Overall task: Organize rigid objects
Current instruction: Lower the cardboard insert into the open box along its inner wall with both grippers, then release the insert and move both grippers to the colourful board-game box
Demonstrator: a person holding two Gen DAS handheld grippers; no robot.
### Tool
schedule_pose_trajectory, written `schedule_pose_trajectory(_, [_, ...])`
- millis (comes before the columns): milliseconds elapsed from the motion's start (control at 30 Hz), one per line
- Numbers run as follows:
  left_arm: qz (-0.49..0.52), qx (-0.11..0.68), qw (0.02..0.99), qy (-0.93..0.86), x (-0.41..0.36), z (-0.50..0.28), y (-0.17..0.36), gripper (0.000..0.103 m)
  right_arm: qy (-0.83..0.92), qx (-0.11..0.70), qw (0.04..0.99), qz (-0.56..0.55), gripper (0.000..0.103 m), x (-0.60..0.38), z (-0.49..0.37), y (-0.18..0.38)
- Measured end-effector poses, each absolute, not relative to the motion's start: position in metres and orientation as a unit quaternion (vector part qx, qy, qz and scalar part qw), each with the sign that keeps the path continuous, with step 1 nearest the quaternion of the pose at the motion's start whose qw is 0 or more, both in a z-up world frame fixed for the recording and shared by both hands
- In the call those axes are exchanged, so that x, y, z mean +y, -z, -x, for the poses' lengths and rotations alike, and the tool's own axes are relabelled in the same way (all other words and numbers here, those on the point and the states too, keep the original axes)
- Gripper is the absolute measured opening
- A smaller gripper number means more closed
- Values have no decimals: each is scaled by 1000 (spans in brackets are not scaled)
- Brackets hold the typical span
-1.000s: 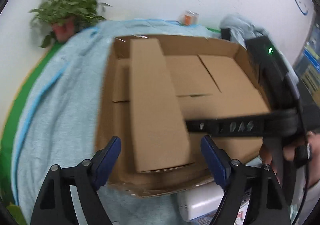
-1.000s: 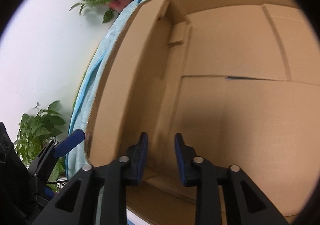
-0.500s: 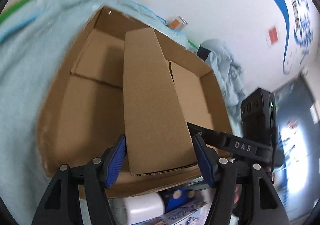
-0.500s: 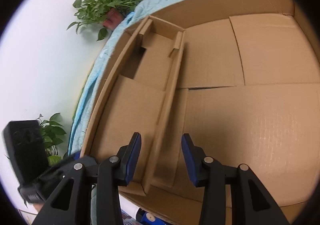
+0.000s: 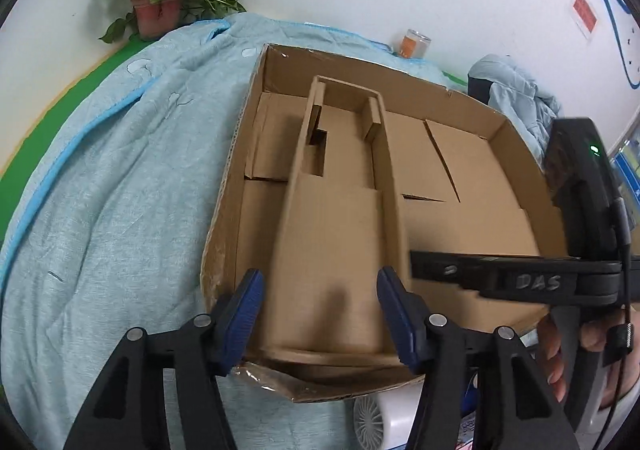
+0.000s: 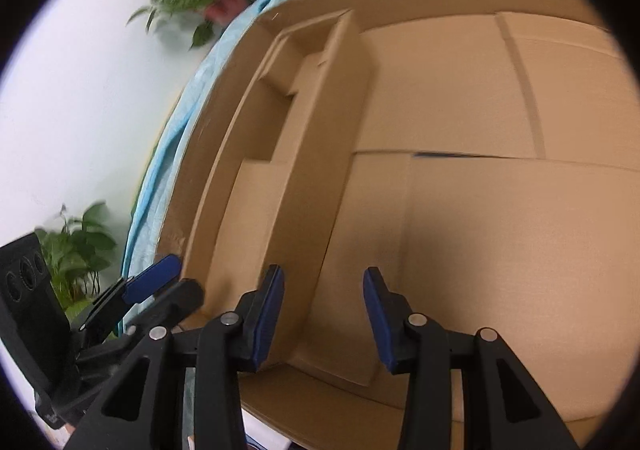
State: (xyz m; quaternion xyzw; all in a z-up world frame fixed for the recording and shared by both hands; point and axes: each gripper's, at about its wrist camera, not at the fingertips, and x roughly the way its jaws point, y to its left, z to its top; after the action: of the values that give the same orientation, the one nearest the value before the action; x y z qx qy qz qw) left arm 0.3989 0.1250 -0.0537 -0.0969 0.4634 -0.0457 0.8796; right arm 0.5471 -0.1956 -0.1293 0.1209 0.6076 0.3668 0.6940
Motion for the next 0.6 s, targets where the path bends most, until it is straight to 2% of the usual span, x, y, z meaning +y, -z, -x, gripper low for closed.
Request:
schedule_pose_trajectory(100, [87, 457, 884, 39, 137, -394, 56, 44, -367, 617, 689, -98, 14, -174, -542, 132])
schedule_pose_trajectory(467, [75, 429, 899, 41, 152, -361, 34, 44, -376, 609, 694, -75, 12, -148, -540, 123])
schedule_pose_trajectory(500, [74, 418, 905, 39, 153, -355, 28, 48, -377, 608, 693, -84, 15, -151, -539, 121])
schedule_pose_trajectory(533, [71, 405, 911, 35, 153, -348, 20, 60, -377, 599, 700, -97, 22, -160, -538, 117])
schedule_pose_trajectory(567, [65, 391, 918, 30, 154, -341, 13, 68, -368, 573, 725, -104, 47, -173, -533, 105])
schedule_pose_trajectory(600, [57, 364, 930, 22, 154, -328, 3, 86, -355, 543, 754, -101, 78, -185, -526, 92])
